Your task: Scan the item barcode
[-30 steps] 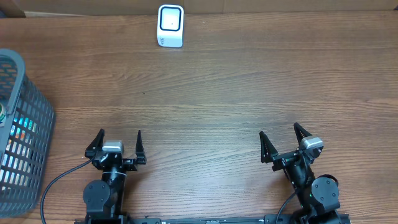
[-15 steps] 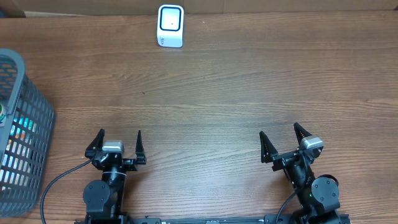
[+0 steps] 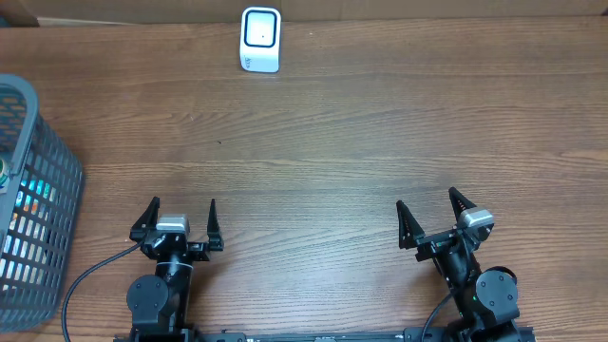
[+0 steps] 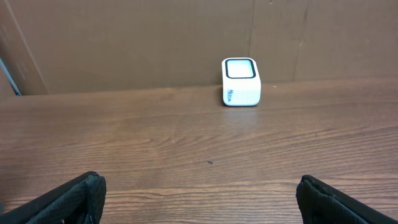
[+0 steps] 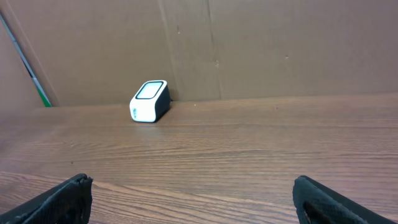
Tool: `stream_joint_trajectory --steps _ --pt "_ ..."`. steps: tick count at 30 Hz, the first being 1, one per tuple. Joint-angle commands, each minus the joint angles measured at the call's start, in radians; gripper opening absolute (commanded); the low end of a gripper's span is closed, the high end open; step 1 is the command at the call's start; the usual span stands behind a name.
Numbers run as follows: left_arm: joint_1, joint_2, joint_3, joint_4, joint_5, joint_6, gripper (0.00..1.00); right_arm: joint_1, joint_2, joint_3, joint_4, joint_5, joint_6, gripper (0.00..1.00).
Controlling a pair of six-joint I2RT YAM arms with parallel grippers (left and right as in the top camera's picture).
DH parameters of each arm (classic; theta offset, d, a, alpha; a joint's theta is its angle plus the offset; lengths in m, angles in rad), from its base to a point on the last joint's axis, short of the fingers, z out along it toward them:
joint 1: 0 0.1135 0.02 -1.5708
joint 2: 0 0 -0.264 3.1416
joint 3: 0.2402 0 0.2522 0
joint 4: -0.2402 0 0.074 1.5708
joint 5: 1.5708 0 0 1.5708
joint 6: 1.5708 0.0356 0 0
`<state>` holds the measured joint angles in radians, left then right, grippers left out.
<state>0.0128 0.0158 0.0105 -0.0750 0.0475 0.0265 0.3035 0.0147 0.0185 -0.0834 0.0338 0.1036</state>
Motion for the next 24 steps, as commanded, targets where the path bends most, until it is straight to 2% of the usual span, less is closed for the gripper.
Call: stream_joint_trajectory --steps 1,6,14,24 --pt "-0.002 -0.011 -0.006 0.001 -0.003 -0.009 1.00 0.004 -0.012 -0.010 0.003 0.010 -0.008 1.00" --pt "-0.002 -0.011 -0.006 0.004 -0.002 -0.041 1.00 0.004 -0.012 -0.010 0.003 0.010 -0.008 1.00" --pt "-0.002 -0.011 0.017 0.110 0.031 -0.101 1.00 0.004 -0.012 -0.010 0.003 0.010 -0.008 1.00" --pt "-0.002 -0.003 0.169 0.066 0.031 -0.120 1.00 0.004 -0.012 -0.010 0.003 0.010 -0.007 1.00"
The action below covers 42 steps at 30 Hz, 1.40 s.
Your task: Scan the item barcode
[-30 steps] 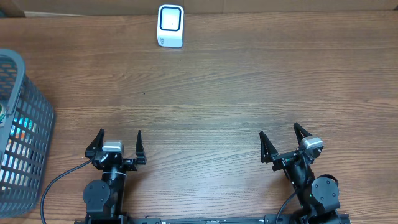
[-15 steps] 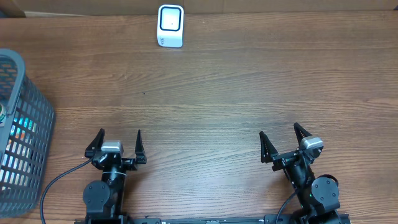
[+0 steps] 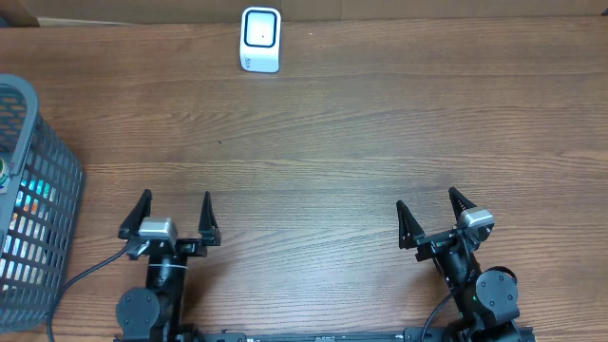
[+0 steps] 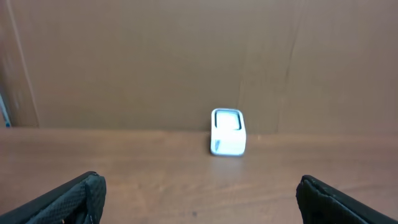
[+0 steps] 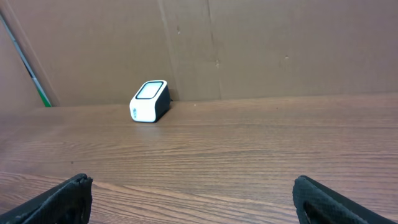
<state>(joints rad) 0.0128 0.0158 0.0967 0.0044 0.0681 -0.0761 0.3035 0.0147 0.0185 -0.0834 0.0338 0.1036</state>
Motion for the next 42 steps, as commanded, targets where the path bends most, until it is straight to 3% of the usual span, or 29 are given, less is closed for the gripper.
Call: stream_joint_trajectory --steps 1,7,13,18,27,29,39,42 --pt "-0.002 0.007 0.102 -0.019 0.010 -0.018 1.00 0.004 -0.012 -0.010 0.003 0.010 -0.008 1.00" --pt "-0.002 0.147 0.245 -0.055 0.037 -0.018 1.00 0.004 -0.012 -0.010 0.003 0.010 -0.007 1.00" --pt "-0.002 0.411 0.491 -0.159 0.124 -0.018 0.99 0.004 -0.012 -0.010 0.003 0.010 -0.008 1.00" --pt "-0.002 0.672 0.796 -0.392 0.182 -0.018 1.00 0.004 -0.012 -0.010 0.003 0.010 -0.007 1.00" --pt "-0.002 1.095 1.422 -0.974 0.238 -0.017 1.00 0.004 -0.012 -0.010 0.003 0.010 -0.008 1.00" --pt "0.000 1.161 1.486 -1.039 0.235 -0.013 1.00 0.004 -0.012 -0.010 0.003 0.010 -0.008 1.00" --pt "0.021 1.313 1.491 -1.062 0.213 -0.001 0.99 0.004 -0.012 -0.010 0.003 0.010 -0.008 1.00" --pt "0.092 1.333 1.533 -1.076 0.213 -0.066 1.00 0.004 -0.012 -0.010 0.003 0.010 -0.008 1.00"
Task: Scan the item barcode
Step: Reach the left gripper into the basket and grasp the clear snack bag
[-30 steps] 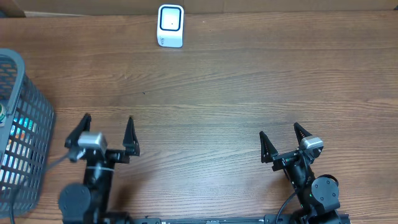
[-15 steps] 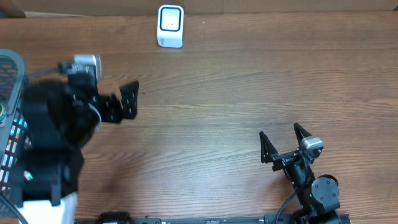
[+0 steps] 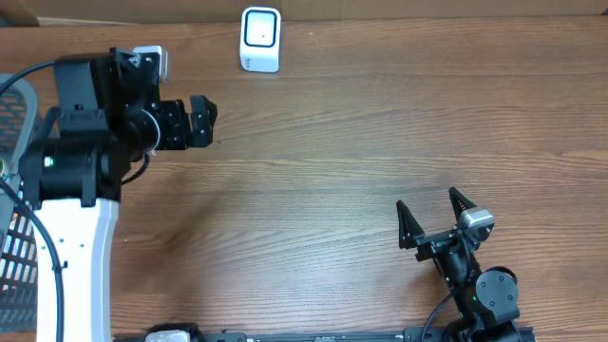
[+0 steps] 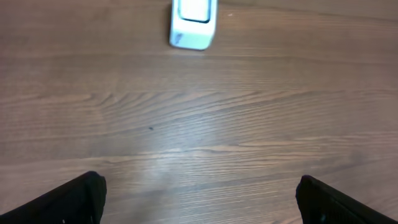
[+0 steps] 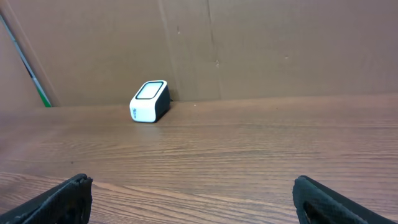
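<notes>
The white barcode scanner (image 3: 260, 40) stands at the table's back edge, also visible in the left wrist view (image 4: 194, 25) and the right wrist view (image 5: 149, 101). My left gripper (image 3: 199, 121) is raised over the left back part of the table. It is open, looking down on bare wood below the scanner, with nothing between its fingers (image 4: 78, 200). My right gripper (image 3: 432, 217) rests open and empty near the front edge at the right. The item to scan cannot be made out; the grey basket (image 3: 17, 95) holds things that barely show.
The grey mesh basket stands at the table's left edge, partly covered by my left arm (image 3: 71, 218). A brown cardboard wall (image 5: 249, 43) runs behind the scanner along the table's back edge. Wood tabletop (image 3: 380, 123) lies between the two grippers.
My left arm has risen from its low pose at the front edge and now reaches over the left back of the table, its camera looking down near the scanner. The right arm has not moved.
Both grippers first rested open at the front edge, facing the scanner. Then the left one had shifted a little to the left and tilted upward. Now it hangs high over the table beside the basket, still open and empty, while the right one stays put.
</notes>
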Tool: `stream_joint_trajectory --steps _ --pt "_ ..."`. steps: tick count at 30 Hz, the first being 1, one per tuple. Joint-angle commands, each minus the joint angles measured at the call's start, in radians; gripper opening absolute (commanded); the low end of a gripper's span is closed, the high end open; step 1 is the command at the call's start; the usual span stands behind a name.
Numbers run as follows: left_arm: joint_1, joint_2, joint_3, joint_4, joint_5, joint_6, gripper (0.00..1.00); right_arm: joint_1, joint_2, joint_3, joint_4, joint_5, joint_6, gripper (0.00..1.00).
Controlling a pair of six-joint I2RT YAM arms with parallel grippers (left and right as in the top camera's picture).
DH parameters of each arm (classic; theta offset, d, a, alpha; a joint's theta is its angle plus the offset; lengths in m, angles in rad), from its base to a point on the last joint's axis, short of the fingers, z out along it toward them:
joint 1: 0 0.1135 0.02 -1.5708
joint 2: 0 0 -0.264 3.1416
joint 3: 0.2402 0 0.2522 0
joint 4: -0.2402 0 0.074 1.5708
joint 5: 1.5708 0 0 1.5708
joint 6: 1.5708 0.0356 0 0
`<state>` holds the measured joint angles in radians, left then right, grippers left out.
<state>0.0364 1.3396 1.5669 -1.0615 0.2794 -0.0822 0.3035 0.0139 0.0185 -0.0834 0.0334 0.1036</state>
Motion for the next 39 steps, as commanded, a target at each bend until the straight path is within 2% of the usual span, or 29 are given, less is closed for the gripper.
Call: stream_joint_trajectory --steps 1,3,10,14,18,27,39 --pt "0.100 0.014 0.083 -0.019 0.002 -0.091 1.00 0.004 -0.011 -0.010 0.003 0.010 -0.008 1.00" --pt "0.243 0.015 0.158 -0.061 0.002 -0.208 1.00 0.004 -0.011 -0.010 0.003 0.010 -0.007 1.00" --pt "0.591 0.015 0.255 -0.151 -0.004 -0.331 0.98 0.004 -0.011 -0.010 0.003 0.010 -0.008 1.00" --pt "0.736 0.046 0.253 -0.227 -0.148 -0.411 0.99 0.004 -0.011 -0.010 0.003 0.010 -0.008 1.00" --pt "0.831 0.119 0.253 -0.281 -0.251 -0.420 1.00 0.004 -0.011 -0.010 0.003 0.010 -0.008 1.00" --pt "0.954 0.290 0.253 -0.253 -0.299 -0.435 1.00 0.004 -0.011 -0.010 0.003 0.010 -0.007 1.00" --pt "0.958 0.560 0.253 -0.238 -0.503 -0.381 1.00 0.004 -0.011 -0.010 0.003 0.010 -0.008 1.00"
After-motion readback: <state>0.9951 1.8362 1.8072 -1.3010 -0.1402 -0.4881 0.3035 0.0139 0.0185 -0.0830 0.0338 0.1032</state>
